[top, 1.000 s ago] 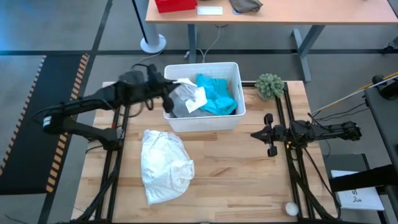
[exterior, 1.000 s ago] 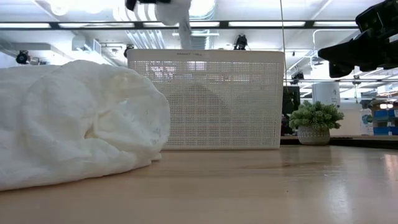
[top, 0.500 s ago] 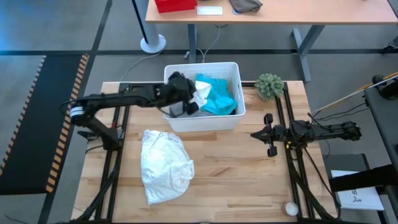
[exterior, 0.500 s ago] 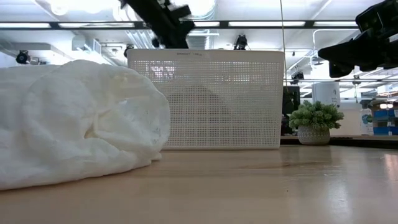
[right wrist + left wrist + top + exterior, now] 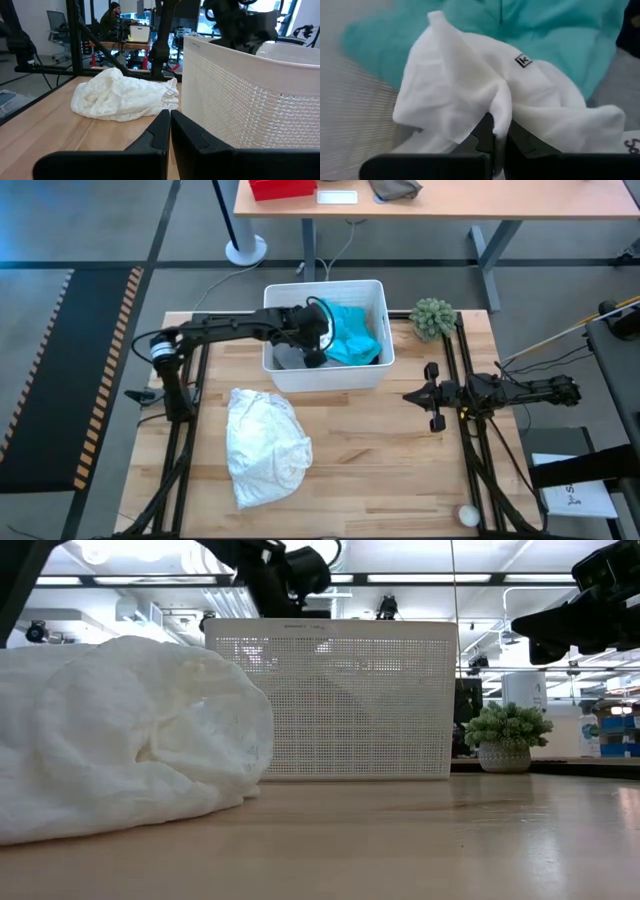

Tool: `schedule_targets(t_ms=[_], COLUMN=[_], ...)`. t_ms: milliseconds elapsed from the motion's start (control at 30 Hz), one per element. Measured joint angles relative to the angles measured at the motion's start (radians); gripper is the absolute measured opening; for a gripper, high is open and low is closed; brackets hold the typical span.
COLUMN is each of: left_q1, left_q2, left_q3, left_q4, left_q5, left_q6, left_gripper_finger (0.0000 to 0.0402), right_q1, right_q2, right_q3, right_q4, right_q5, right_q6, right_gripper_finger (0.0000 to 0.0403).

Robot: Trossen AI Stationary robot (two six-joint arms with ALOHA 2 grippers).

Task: Sort clothes
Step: Put the white sock into the white laundry bin

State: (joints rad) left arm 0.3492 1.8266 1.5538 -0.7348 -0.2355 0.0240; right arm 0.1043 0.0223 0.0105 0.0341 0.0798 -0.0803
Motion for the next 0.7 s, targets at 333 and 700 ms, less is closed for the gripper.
schedule_targets(t_ms=[333, 700], left_q1=[0.043, 0.059], left_q2=[0.060, 0.148], left_q3=[-0.053, -0.097], left_q4=[-0.002, 0.009], left_q5=[0.071, 0.096], left_q6=[-0.018, -0.007], left_gripper_finger=[0.0000, 0.0000], right_q1=[0.000, 0.000], right_q2=[0.000, 0.000], right_q3=[0.000, 0.000], right_q4=[0.000, 0.000], right_q5=[0.000, 0.000], right_q6=[-0.001, -0.002], right_gripper_finger=[0.0000, 0.0000])
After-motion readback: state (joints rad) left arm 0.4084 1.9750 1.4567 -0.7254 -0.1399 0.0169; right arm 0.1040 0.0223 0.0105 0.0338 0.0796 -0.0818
